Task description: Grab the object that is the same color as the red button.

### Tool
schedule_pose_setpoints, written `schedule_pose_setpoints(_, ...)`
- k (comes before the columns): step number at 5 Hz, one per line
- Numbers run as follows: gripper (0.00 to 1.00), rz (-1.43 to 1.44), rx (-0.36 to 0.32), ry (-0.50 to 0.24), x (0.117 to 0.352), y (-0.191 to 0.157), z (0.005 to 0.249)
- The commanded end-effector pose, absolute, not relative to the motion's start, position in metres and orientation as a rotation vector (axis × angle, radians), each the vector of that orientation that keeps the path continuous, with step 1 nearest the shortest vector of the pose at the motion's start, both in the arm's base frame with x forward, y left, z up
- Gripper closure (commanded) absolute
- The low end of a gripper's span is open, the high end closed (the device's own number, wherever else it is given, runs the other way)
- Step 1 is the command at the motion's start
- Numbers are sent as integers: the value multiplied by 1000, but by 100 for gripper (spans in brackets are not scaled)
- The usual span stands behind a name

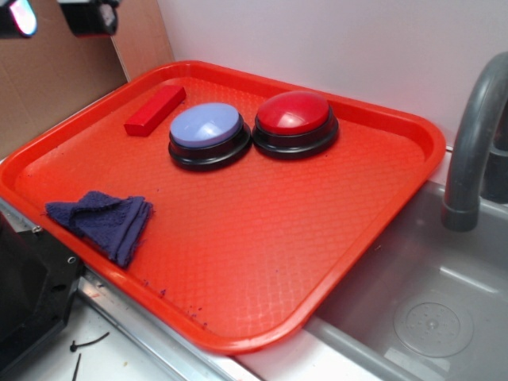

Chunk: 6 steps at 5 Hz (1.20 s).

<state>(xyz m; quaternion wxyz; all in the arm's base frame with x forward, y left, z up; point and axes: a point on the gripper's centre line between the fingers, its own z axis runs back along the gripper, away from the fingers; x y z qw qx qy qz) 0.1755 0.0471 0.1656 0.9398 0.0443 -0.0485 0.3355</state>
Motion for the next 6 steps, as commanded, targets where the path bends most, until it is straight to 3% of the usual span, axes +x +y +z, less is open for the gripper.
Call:
schedule_pose_setpoints(1, 0, 897, 119, -223, 205, 104, 130)
schedule_pose_setpoints(2, 0, 883, 118, -216, 237, 122, 93)
schedule_pose_setpoints(3, 0, 824, 63, -230, 258, 132, 63)
schedule_pose_setpoints(6, 0, 711, -44, -206, 281, 139, 14)
